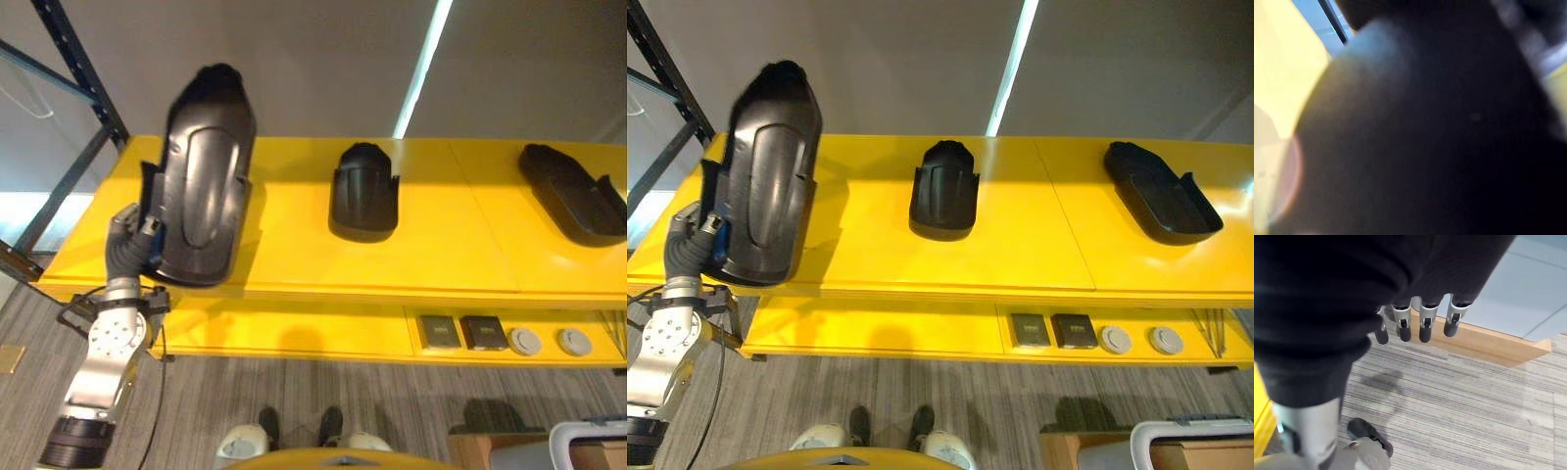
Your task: Move parts from the plastic box to the shelf.
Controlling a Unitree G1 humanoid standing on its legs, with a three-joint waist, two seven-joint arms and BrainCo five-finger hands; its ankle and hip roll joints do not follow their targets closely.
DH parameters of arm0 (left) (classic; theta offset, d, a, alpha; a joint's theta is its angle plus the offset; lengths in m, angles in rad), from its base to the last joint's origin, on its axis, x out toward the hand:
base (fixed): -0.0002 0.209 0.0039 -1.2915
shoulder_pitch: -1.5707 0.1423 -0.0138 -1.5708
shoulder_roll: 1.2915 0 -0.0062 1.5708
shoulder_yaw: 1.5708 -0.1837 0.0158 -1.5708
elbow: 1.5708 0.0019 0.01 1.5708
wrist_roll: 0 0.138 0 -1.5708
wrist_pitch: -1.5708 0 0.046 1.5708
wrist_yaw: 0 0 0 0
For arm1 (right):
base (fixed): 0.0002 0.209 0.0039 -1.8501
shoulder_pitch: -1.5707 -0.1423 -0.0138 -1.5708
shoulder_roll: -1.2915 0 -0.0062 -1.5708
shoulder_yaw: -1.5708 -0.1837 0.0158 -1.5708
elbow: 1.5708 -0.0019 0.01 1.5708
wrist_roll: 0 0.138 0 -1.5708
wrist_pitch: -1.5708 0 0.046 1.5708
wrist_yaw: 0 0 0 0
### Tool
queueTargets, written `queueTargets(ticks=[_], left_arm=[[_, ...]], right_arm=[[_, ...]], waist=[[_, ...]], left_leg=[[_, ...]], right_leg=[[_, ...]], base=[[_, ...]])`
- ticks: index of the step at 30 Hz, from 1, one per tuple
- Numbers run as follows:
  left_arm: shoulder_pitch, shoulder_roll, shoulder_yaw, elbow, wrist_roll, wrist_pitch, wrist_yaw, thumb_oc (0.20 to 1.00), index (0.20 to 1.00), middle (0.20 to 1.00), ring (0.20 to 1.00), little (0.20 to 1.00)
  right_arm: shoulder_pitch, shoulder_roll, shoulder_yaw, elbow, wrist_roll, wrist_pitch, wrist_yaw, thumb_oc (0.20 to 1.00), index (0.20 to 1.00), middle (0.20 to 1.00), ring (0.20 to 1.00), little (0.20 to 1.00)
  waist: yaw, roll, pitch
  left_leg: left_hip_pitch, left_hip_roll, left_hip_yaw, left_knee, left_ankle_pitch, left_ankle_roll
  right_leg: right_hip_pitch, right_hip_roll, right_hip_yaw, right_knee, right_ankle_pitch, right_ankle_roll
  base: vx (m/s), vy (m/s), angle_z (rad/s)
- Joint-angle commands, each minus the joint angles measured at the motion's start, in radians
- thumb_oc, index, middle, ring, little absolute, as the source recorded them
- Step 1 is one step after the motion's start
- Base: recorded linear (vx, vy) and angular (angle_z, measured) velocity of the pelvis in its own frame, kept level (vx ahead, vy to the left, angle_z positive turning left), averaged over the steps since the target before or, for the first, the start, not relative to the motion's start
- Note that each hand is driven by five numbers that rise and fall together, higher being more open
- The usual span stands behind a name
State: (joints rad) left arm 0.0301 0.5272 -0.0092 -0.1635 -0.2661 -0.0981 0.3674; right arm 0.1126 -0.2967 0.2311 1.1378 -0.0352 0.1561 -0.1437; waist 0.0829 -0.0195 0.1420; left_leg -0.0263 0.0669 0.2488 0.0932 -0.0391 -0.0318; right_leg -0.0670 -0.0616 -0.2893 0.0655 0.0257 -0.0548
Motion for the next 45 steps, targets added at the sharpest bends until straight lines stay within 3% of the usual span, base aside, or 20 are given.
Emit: queueTargets(ticks=[1,3,5,9,14,15,16,20,24,32,45], left_arm=[[-0.061,0.002,0.064,-0.047,0.008,-0.042,0.054,0.200,0.200,0.200,0.200,0.200],[-0.062,0.001,0.067,-0.045,0.018,-0.040,0.061,0.200,0.200,0.200,0.200,0.200],[-0.087,0.012,0.054,-0.016,0.027,-0.022,0.086,0.200,0.200,0.200,0.200,0.200],[-0.115,0.039,0.054,0.045,0.012,0.029,0.105,0.200,0.200,0.200,0.200,0.200],[-0.149,0.069,0.070,0.134,-0.042,0.125,0.123,0.200,0.200,0.200,0.200,0.200],[-0.167,0.077,0.064,0.169,-0.065,0.176,0.127,0.200,0.200,0.200,0.200,0.200],[-0.168,0.077,0.064,0.169,-0.065,0.176,0.127,0.200,0.200,0.200,0.200,0.200],[-0.293,0.063,-0.011,0.403,-0.102,0.290,0.117,0.200,0.200,0.200,0.200,0.200],[-0.397,0.007,-0.092,0.629,-0.084,0.282,0.130,0.200,0.200,0.200,0.200,0.200],[-0.559,-0.078,-0.198,0.960,0.070,0.349,0.143,0.200,0.200,0.200,0.200,0.200],[-0.563,-0.061,-0.174,1.089,0.053,0.379,0.247,0.200,0.200,0.200,0.200,0.200]], right_arm=[[-0.025,-0.040,0.011,0.033,0.007,-0.009,-0.005,1.000,1.000,1.000,1.000,1.000],[-0.026,-0.044,0.007,0.035,0.002,-0.009,-0.003,1.000,1.000,1.000,1.000,1.000],[-0.037,-0.061,0.002,0.038,0.003,-0.007,-0.002,1.000,1.000,1.000,1.000,1.000],[-0.026,-0.068,-0.014,0.016,0.023,-0.008,0.012,1.000,1.000,1.000,1.000,1.000],[0.022,-0.046,-0.005,-0.021,-0.047,0.003,0.010,1.000,1.000,1.000,1.000,1.000],[0.027,-0.046,-0.003,-0.030,-0.062,0.011,0.014,1.000,1.000,1.000,1.000,1.000],[0.027,-0.046,-0.003,-0.030,-0.062,0.011,0.014,1.000,1.000,1.000,1.000,1.000],[0.038,-0.051,0.023,-0.046,-0.087,0.018,0.038,1.000,1.000,1.000,1.000,1.000],[0.035,-0.044,0.056,-0.048,-0.084,0.029,0.040,1.000,1.000,1.000,1.000,1.000],[0.013,-0.041,0.100,-0.005,-0.071,0.025,0.040,1.000,1.000,1.000,1.000,1.000],[0.008,-0.037,0.103,0.017,-0.074,0.007,0.044,1.000,1.000,1.000,1.000,1.000]], waist=[[-0.016,0.039,-0.011],[-0.020,0.046,-0.013],[-0.038,0.074,-0.009],[-0.065,0.100,0.000],[-0.093,0.087,-0.007],[-0.101,0.082,-0.012],[-0.101,0.081,-0.012],[-0.138,0.061,-0.034],[-0.161,0.049,-0.051],[-0.215,0.033,-0.063],[-0.227,0.031,-0.070]], left_leg=[[0.017,0.098,-0.056,-0.077,0.129,-0.059],[0.020,0.109,-0.057,-0.093,0.138,-0.062],[0.040,0.116,-0.045,-0.142,0.118,-0.062],[0.070,0.089,-0.023,-0.157,0.093,-0.055],[0.114,0.067,0.009,-0.162,0.061,-0.040],[0.123,0.064,0.018,-0.161,0.052,-0.035],[0.124,0.063,0.018,-0.161,0.052,-0.034],[0.150,0.065,0.063,-0.161,0.037,-0.030],[0.154,0.075,0.086,-0.161,0.037,-0.030],[0.157,0.096,0.129,-0.157,0.022,-0.040],[0.157,0.100,0.145,-0.149,0.018,-0.042]], right_leg=[[0.091,-0.017,0.027,-0.066,-0.037,0.142],[0.080,-0.023,0.026,-0.051,-0.044,0.140],[0.033,-0.056,0.018,0.009,-0.059,0.147],[0.024,-0.096,0.035,0.039,-0.055,0.172],[0.062,-0.122,0.056,0.003,-0.029,0.203],[0.072,-0.123,0.063,-0.011,-0.023,0.208],[0.073,-0.123,0.063,-0.012,-0.022,0.208],[0.110,-0.111,0.077,-0.064,-0.010,0.217],[0.120,-0.098,0.087,-0.088,-0.006,0.216],[0.130,-0.074,0.115,-0.125,-0.015,0.218],[0.135,-0.073,0.122,-0.133,-0.018,0.215]], base=[[0.06,0.219,-0.01],[0.00,0.263,0.00],[-0.06,0.396,0.02],[0.02,0.263,0.12],[0.09,0.130,-0.07],[0.05,0.037,-0.11],[0.08,0.042,-0.08],[0.06,-0.020,-0.15],[0.05,-0.065,-0.15],[0.04,-0.038,-0.18],[0.01,-0.004,-0.03]])
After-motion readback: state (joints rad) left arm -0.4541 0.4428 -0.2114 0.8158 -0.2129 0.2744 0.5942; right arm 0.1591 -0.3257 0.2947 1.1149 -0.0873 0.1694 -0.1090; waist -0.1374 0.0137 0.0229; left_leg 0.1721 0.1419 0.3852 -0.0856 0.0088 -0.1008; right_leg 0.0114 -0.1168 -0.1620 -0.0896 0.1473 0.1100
